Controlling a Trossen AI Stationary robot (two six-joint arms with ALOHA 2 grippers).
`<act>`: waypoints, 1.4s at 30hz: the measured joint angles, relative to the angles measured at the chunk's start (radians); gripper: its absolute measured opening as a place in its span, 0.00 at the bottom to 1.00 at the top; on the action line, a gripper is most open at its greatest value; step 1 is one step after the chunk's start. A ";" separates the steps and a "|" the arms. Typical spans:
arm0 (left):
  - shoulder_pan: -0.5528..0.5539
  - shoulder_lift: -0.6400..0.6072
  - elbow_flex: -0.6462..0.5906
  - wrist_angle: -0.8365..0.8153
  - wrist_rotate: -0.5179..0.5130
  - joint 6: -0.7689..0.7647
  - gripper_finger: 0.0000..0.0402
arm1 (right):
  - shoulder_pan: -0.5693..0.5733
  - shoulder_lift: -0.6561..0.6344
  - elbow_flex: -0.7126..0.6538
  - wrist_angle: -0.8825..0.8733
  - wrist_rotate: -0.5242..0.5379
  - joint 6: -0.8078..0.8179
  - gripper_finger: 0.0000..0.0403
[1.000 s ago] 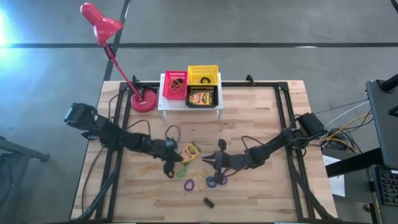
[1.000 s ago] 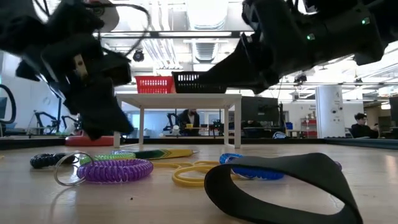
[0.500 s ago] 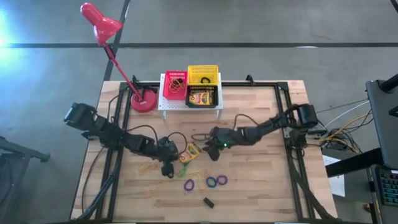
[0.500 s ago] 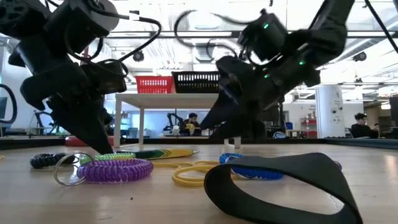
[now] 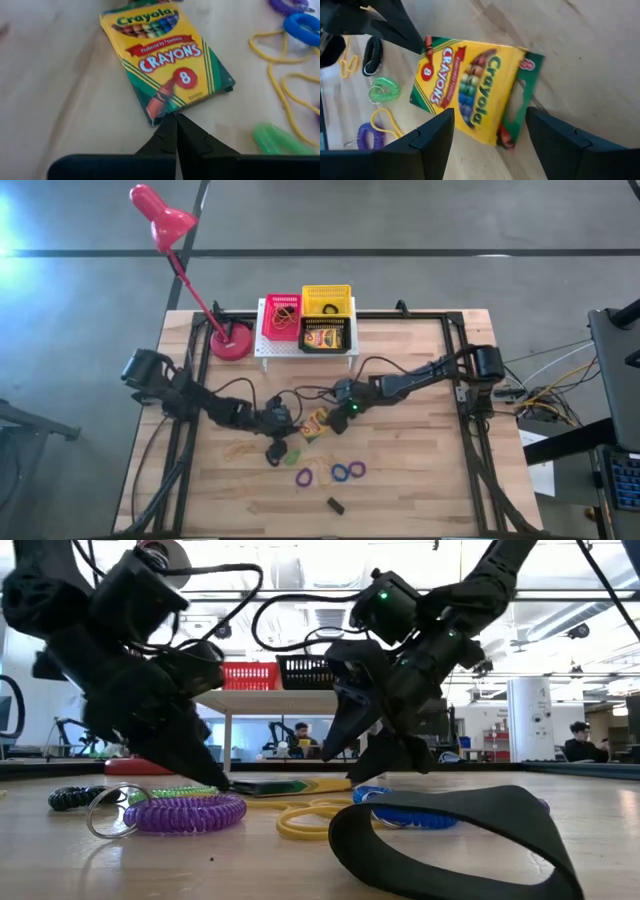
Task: Pick & Place Office Desk Supplies
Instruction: Put the crayon box into the black bin on the shelf
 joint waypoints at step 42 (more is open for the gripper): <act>0.046 -0.374 -0.037 -0.246 -0.094 0.072 0.01 | 0.480 -0.142 -0.021 0.012 1.053 -0.090 0.02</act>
